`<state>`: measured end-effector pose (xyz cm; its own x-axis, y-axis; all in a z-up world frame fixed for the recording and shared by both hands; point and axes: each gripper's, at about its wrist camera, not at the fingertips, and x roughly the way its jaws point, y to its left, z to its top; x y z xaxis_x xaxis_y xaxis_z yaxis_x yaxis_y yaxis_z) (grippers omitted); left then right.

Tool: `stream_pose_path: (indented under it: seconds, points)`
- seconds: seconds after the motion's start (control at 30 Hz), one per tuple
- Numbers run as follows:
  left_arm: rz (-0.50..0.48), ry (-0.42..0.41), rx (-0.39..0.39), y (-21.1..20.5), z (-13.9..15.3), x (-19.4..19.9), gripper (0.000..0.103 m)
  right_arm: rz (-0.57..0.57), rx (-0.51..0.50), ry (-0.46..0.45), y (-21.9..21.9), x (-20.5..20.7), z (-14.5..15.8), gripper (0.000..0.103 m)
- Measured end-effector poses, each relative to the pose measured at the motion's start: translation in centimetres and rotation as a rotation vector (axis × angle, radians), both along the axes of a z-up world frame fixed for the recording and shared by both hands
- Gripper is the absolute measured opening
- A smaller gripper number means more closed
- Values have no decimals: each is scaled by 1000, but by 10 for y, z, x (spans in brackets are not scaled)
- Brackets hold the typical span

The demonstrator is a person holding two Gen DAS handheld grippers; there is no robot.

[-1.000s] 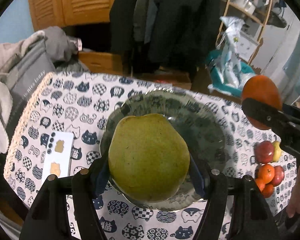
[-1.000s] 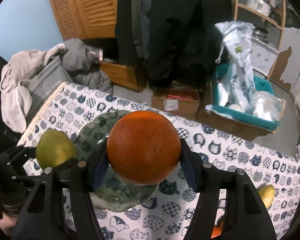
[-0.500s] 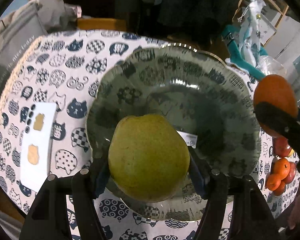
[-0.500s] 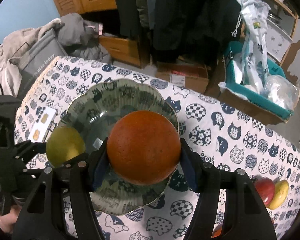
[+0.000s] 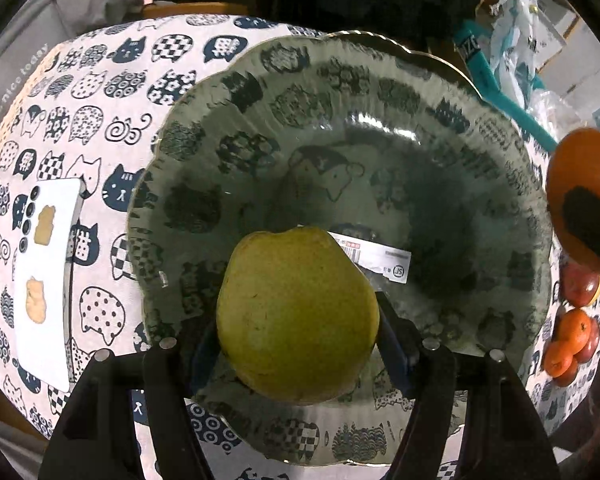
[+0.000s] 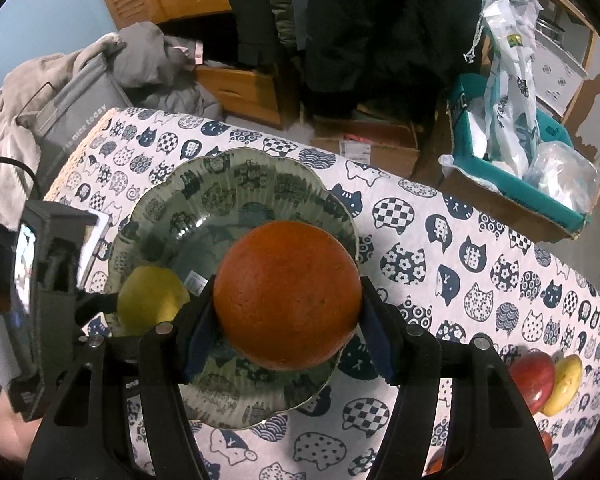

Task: Organize fruits
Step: 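Lower the pear and orange into the bowl and open both tools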

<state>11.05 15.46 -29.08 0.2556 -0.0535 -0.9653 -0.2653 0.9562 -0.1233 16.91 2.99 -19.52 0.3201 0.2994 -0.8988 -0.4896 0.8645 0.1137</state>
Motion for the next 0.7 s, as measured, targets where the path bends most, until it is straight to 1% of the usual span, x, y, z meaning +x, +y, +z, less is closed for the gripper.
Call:
stream_pose_path:
  seconds: [0.17, 0.2, 0.23, 0.33, 0.53, 0.7]
  points:
    - [8, 5, -5, -1, 1, 2, 71, -9, 8, 5, -2, 1, 2, 65]
    - [13, -3, -7, -1, 3, 2, 74, -10, 9, 7, -3, 1, 2, 65]
    - [15, -12, -6, 1, 5, 3, 79, -10, 8, 7, -3, 2, 2, 65]
    - [19, -46, 4, 3, 18, 2, 86, -17, 10, 11, -5, 3, 2, 65]
    - [34, -93, 4, 12, 39, -10, 86, -24, 12, 20, -5, 6, 0, 65]
    - [65, -150, 0, 29, 64, -25, 86, -13, 3, 55, 3, 6, -11, 65]
